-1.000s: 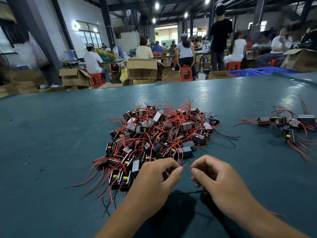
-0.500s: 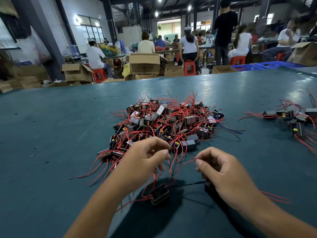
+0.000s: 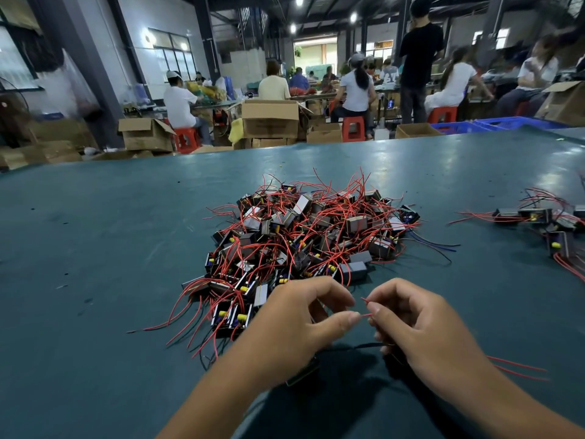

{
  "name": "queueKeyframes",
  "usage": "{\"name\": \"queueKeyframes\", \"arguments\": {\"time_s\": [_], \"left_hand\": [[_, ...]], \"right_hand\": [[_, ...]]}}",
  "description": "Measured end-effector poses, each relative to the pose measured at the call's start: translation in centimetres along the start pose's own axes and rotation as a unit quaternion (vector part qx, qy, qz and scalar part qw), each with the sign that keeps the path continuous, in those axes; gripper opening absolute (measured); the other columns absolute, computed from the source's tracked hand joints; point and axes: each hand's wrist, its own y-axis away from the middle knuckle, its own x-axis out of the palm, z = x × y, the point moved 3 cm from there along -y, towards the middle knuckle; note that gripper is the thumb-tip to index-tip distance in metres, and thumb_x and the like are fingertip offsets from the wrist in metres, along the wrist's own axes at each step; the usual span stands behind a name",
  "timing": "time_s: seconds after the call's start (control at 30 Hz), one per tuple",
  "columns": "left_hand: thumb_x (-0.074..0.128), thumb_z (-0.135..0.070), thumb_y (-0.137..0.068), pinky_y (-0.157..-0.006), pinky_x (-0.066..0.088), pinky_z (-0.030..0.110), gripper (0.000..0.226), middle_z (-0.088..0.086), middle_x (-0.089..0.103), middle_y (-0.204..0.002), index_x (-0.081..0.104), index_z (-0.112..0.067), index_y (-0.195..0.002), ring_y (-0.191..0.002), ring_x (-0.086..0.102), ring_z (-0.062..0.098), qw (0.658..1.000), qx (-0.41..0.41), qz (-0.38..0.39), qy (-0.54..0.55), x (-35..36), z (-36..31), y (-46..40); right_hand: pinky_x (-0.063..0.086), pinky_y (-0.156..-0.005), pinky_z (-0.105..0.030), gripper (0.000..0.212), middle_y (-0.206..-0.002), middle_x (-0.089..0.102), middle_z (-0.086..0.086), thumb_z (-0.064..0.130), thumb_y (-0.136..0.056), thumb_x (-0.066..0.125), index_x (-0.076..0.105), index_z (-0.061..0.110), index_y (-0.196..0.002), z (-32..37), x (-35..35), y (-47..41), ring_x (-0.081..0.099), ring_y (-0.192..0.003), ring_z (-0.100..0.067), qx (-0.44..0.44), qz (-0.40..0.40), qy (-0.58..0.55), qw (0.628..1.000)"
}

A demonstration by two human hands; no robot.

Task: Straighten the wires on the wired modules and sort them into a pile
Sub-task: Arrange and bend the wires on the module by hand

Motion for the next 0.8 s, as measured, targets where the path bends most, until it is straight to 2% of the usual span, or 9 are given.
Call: {"name": "queueKeyframes", "arguments": {"time_s": [0.13,0.23,0.3,0.6,0.8], "left_hand": [[0.067,-0.035,-0.095,-0.059,0.049,0.023,0.009,-0.024,0.062,-0.072,0.066,-0.030,-0.087,-0.059,0.055,0.001,0.998,0.014,-0.040,-0.035,0.9,0.1,-0.2],[0.060,-0.031,-0.099,-0.059,0.043,0.014,0.007,-0.026,0.061,-0.076,0.062,-0.032,-0.092,-0.063,0.055,0.001,0.999,0.012,-0.015,-0.047,1.4,0.1,-0.2],[0.058,-0.028,-0.100,-0.059,0.044,0.014,0.009,-0.024,0.061,-0.080,0.062,-0.032,-0.093,-0.063,0.056,0.002,0.999,0.005,-0.002,-0.054,1.5,0.2,-0.2],[0.062,-0.022,-0.098,-0.055,0.046,0.013,0.015,-0.022,0.065,-0.075,0.062,-0.030,-0.085,-0.057,0.063,0.005,0.998,0.007,-0.050,-0.044,1.5,-0.2,0.0],[0.065,-0.023,-0.097,-0.055,0.052,0.025,0.015,0.000,0.068,-0.065,0.067,-0.026,-0.082,-0.054,0.063,0.012,0.997,-0.016,-0.071,0.026,2.0,0.1,-0.1]], "right_hand": [[0.051,-0.054,-0.033,0.018,-0.069,0.067,-0.003,0.014,-0.091,0.065,0.067,0.030,-0.083,0.0,-0.1,0.0,0.059,-0.057,-0.014,-0.004,0.001,0.006,1.000],[0.050,-0.053,-0.029,0.020,-0.069,0.068,-0.003,0.014,-0.092,0.064,0.069,0.032,-0.084,-0.1,-0.1,0.1,0.060,-0.057,-0.013,0.004,-0.002,-0.001,1.000],[0.049,-0.052,-0.027,0.021,-0.068,0.068,-0.002,0.013,-0.092,0.065,0.069,0.031,-0.084,-0.1,-0.1,0.1,0.060,-0.057,-0.011,0.011,-0.002,-0.008,1.000],[0.048,-0.052,-0.026,0.016,-0.064,0.066,0.000,0.014,-0.090,0.066,0.070,0.026,-0.081,0.0,-0.1,0.0,0.056,-0.055,-0.009,0.029,-0.013,-0.057,0.998],[0.043,-0.051,-0.022,0.009,-0.063,0.064,-0.001,0.018,-0.087,0.071,0.073,0.025,-0.080,0.4,0.1,0.1,0.052,-0.055,-0.009,0.012,-0.030,-0.077,0.996]]}}
